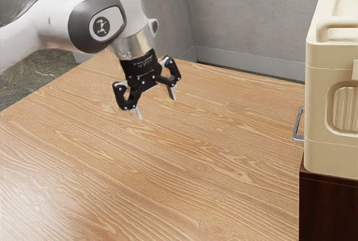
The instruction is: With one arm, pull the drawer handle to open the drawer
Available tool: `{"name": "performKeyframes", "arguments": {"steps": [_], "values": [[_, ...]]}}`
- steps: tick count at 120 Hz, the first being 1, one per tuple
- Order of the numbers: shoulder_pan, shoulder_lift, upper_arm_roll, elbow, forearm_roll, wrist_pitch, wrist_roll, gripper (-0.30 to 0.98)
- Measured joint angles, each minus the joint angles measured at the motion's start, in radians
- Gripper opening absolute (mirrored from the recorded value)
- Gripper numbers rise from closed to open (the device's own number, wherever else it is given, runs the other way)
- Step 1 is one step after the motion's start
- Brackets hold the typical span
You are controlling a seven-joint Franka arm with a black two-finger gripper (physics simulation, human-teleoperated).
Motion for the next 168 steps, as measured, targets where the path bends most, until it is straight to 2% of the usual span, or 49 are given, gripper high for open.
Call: {"name": "performKeyframes", "arguments": {"steps": [11, 26, 47, 53, 63, 71, 119, 134, 168], "values": [[-0.020, 0.088, -0.018, 0.066, -0.001, 0.046, 0.115, 0.69], [-0.046, 0.142, -0.029, 0.103, -0.006, 0.121, 0.249, 0.69], [-0.048, 0.150, -0.080, 0.123, -0.025, 0.179, 0.397, 0.69], [-0.040, 0.150, -0.108, 0.122, -0.027, 0.190, 0.432, 0.69], [0.045, 0.152, -0.224, 0.117, -0.028, 0.206, 0.484, 0.69], [0.052, 0.175, -0.254, 0.125, -0.026, 0.216, 0.522, 0.69], [-0.113, 0.236, -0.210, 0.126, -0.022, 0.314, 0.680, 0.69], [-0.114, 0.236, -0.204, 0.124, -0.025, 0.343, 0.713, 0.69], [-0.110, 0.247, -0.208, 0.121, -0.094, 0.414, 0.764, 0.69]]}}
